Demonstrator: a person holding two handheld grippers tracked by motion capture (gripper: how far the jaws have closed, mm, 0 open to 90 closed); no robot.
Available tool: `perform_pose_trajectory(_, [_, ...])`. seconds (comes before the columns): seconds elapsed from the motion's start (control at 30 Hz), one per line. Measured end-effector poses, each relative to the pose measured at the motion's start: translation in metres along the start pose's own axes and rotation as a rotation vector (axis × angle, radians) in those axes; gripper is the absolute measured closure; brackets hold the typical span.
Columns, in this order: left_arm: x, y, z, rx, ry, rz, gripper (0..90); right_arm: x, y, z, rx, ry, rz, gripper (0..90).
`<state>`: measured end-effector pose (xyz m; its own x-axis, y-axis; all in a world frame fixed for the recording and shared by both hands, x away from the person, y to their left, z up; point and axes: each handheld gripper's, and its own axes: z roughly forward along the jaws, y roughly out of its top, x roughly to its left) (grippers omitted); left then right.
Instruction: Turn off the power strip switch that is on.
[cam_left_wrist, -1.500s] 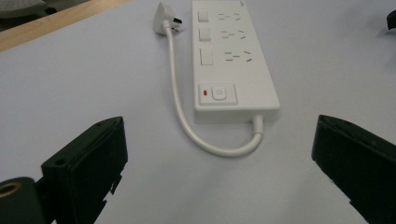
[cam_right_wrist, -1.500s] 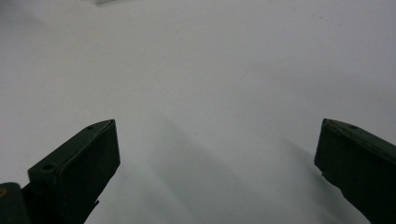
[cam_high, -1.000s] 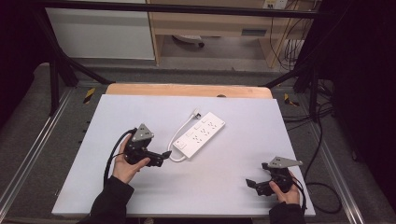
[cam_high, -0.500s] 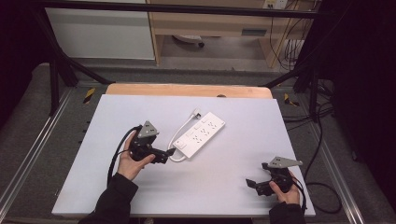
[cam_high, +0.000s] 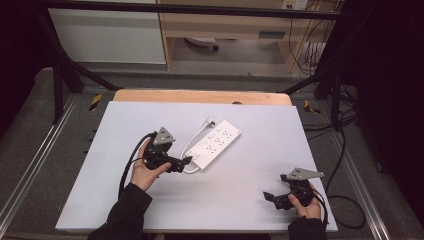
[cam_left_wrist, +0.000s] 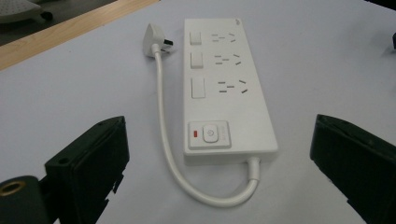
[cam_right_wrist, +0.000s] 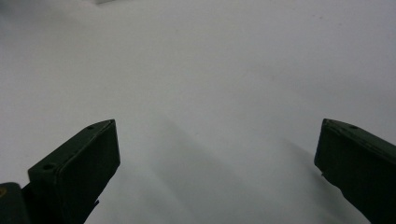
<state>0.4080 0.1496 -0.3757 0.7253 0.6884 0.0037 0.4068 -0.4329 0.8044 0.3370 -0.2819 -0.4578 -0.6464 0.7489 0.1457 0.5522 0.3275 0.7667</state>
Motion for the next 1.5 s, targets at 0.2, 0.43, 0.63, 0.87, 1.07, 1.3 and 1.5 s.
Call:
perform_pose_trajectory(0.2, [-0.003, 0.004, 0.006, 0.001, -0.006, 0.000, 4.5, 0.000, 0.000, 0.000, -0.001, 0.000, 0.000, 0.7])
perform_pose_trajectory(0.43, [-0.003, 0.009, 0.014, 0.012, -0.002, -0.004, 4.8, 0.000, 0.000, 0.000, 0.000, 0.000, -0.001, 0.8])
perform_pose_trajectory(0.63, [-0.004, 0.013, 0.021, 0.017, -0.002, -0.008, 5.4, 0.000, 0.000, 0.001, -0.001, 0.003, -0.001, 0.8])
perform_pose_trajectory(0.87, [-0.004, 0.014, 0.030, 0.030, 0.001, -0.012, 6.6, 0.000, 0.000, 0.001, 0.000, 0.004, 0.000, 0.7])
perform_pose_trajectory(1.07, [-0.004, 0.017, 0.036, 0.028, 0.002, -0.018, 8.8, 0.000, 0.000, 0.001, 0.001, 0.004, 0.002, 0.7])
perform_pose_trajectory(1.3, [-0.005, 0.019, 0.043, 0.032, 0.011, -0.017, 14.1, 0.000, 0.000, 0.001, 0.001, 0.005, 0.001, 0.7])
perform_pose_trajectory(1.5, [-0.005, 0.019, 0.048, 0.031, 0.022, -0.017, 21.6, 0.000, 0.000, 0.001, 0.002, 0.003, -0.002, 0.8])
